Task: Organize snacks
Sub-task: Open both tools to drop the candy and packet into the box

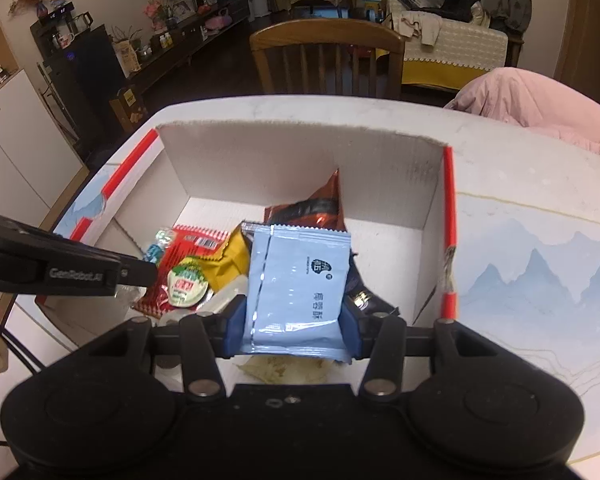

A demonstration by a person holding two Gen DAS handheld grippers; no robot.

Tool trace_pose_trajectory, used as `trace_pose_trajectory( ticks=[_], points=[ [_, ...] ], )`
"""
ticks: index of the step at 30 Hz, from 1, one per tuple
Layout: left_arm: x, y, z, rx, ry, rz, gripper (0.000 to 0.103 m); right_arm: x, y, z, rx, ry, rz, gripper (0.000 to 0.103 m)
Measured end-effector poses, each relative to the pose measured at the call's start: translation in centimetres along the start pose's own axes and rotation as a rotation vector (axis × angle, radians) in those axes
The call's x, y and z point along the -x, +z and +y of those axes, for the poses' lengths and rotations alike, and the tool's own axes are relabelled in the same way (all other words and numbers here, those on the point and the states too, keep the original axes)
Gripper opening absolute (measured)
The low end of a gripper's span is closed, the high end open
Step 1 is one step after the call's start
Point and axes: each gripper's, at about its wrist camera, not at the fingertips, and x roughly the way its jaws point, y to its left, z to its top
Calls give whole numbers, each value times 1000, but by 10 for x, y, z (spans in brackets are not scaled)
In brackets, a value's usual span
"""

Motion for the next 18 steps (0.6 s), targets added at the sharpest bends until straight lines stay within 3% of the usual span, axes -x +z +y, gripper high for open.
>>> trace_pose_trajectory(
  ticks=[11, 18],
  points=[
    [-10, -6, -1, -5, 7, 22, 12, -4, -6, 4, 13, -4, 22, 48],
    [-1, -12, -3, -24, 5, 2, 13, 5, -6, 4, -1, 2, 6, 54]
  ],
)
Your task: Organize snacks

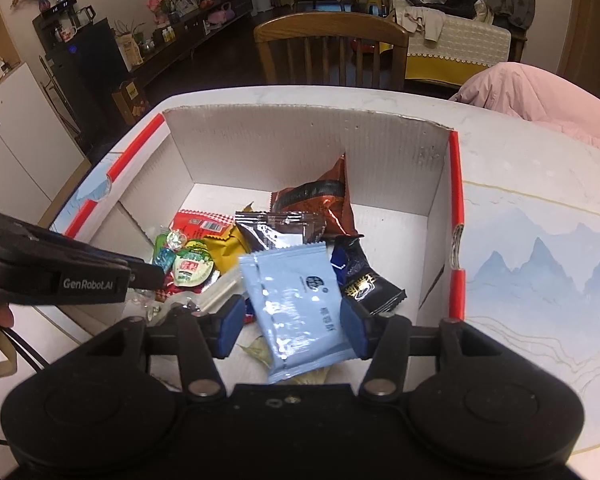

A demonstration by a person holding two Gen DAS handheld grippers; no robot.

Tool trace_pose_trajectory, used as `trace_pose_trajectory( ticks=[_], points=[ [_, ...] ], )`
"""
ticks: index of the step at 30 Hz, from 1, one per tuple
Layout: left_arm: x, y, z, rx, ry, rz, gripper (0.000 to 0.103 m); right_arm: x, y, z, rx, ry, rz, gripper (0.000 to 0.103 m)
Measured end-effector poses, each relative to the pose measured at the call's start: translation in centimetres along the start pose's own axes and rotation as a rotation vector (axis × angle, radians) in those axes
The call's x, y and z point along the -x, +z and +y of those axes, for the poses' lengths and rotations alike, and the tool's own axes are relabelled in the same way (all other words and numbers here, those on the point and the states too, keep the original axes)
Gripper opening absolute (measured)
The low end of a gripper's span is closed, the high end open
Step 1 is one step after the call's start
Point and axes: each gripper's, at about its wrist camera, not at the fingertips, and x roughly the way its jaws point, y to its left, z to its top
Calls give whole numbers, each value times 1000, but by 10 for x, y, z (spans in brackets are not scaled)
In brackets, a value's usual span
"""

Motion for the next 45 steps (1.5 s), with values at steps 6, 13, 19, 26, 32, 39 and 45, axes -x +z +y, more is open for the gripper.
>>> trace_pose_trajectory(
  ticks=[6, 13, 19, 26, 32, 39, 45],
  points=[
    [15, -10, 1, -5, -8, -24, 18, 16, -3, 3, -15, 6, -35, 65],
    [38, -24, 4, 0, -24, -61, 26, 42, -9, 12, -22, 13, -87, 73],
    [64, -38, 6, -4, -40, -117, 49, 66, -13, 20, -31, 24, -136, 83],
    [96, -54, 10, -11, -63, -195, 60, 94, -21, 34, -8, 35, -196, 94],
    [123, -72, 13, -22, -79, -272, 73, 113, -31, 41, -4, 48, -244, 101],
    [145, -93, 17, -6, -93, -340, 86, 134, -41, 46, -12, 36, -288, 103],
    [160, -109, 17, -7, -123, -381, 95, 149, -52, 49, 0, 49, -332, 103]
  ],
)
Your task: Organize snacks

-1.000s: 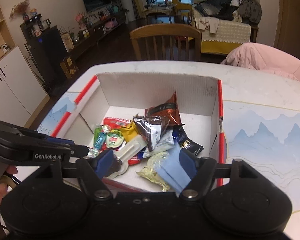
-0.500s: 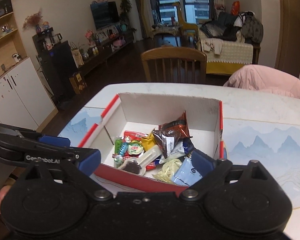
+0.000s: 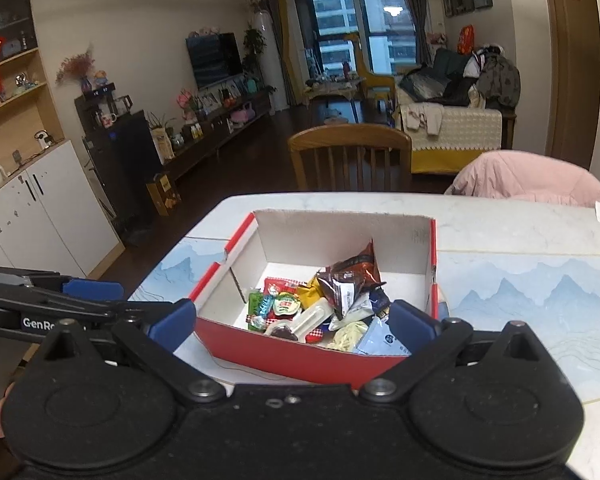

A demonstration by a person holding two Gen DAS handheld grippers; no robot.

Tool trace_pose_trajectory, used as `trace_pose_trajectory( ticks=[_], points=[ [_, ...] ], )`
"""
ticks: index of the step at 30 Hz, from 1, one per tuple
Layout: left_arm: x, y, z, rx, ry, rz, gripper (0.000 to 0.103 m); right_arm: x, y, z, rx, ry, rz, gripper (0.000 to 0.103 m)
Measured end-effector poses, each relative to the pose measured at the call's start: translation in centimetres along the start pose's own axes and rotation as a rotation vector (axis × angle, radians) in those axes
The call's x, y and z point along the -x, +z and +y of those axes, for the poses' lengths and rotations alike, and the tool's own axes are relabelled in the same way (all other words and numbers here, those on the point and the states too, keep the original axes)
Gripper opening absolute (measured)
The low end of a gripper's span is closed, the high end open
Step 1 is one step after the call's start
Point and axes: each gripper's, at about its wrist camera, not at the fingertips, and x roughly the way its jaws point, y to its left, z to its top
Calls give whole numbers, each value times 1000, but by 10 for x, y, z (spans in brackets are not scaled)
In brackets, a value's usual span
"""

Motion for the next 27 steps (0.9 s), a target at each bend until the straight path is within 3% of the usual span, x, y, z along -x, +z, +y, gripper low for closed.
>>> trace_pose_trajectory(
  ticks=[2, 8, 27],
  points=[
    [7, -3, -1, 6, -18, -18, 103, 5, -1, 2, 5, -3, -24, 103],
    [24, -8, -5, 12, -32, -56, 103, 18, -6, 4, -1, -12, -66, 103],
    [55, -12, -7, 32, 30, -153, 103, 34, -9, 6, -11, -19, -124, 103]
  ],
)
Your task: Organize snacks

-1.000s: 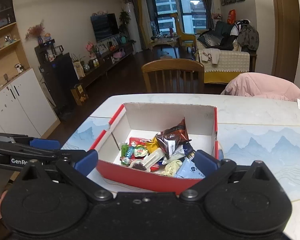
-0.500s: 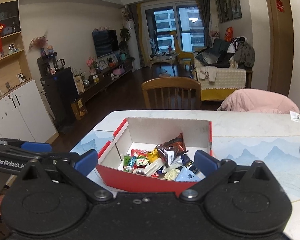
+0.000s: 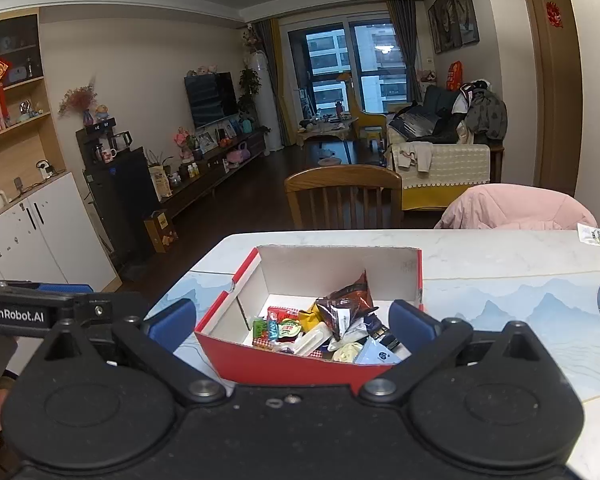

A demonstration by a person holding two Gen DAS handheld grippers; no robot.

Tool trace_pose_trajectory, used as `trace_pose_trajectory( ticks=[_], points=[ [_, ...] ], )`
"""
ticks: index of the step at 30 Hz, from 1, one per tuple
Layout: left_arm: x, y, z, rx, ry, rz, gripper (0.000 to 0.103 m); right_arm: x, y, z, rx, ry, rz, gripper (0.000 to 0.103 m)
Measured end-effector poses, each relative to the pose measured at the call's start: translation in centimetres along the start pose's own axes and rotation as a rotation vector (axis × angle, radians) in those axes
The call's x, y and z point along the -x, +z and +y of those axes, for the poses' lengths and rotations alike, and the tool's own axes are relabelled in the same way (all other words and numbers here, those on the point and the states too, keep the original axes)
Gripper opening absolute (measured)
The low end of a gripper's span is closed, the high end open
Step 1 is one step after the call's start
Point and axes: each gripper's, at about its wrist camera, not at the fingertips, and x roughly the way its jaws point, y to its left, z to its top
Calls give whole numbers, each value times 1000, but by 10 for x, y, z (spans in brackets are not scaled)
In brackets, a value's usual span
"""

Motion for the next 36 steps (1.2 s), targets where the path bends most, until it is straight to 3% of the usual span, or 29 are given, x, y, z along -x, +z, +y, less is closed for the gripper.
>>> trace_pose_trajectory(
  ticks=[36],
  points=[
    [19, -6, -13, -26, 5, -32, 103, 18, 2, 11, 24, -15, -26, 103]
  ],
)
